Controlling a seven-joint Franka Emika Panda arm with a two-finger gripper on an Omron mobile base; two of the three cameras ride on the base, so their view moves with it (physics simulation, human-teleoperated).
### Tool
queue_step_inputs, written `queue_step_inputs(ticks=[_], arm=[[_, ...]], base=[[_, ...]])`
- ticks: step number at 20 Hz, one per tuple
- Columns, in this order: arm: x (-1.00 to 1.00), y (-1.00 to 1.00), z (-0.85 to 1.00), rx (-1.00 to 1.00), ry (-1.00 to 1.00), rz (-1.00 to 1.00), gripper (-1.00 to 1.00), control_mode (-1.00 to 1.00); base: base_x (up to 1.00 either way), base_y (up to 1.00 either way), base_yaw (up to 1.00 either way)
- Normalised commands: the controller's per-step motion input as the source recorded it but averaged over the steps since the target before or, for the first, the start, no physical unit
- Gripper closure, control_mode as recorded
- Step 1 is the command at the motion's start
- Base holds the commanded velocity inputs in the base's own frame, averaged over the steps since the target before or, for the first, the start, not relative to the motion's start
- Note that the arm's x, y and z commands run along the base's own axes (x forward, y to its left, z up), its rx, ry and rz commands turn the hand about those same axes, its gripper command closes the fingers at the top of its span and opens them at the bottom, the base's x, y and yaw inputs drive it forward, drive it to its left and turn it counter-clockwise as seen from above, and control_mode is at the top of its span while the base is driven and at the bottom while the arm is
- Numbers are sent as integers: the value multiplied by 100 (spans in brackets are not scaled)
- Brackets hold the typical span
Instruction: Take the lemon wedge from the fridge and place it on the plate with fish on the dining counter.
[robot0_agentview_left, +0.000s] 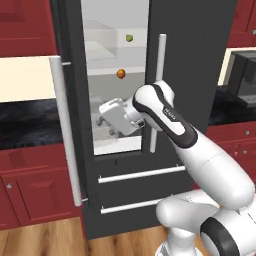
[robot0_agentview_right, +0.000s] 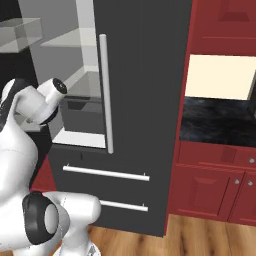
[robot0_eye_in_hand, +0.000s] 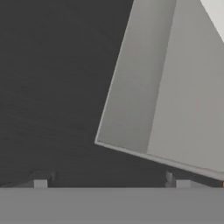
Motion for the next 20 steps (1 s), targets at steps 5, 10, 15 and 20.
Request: queue_step_inputs(ticks=[5,10,15,20], arm=[[0,55,-16,8,0,-2,-100,-100],[-5,1,10,-2,-3,-1,-100,-100],[0,26,38,-17,-2,-13,-100,-100],[51,100,-42,-26,5,-25,-100,-100]], base=[[0,0,0],[0,0,0],[0,0,0],[0,0,0]])
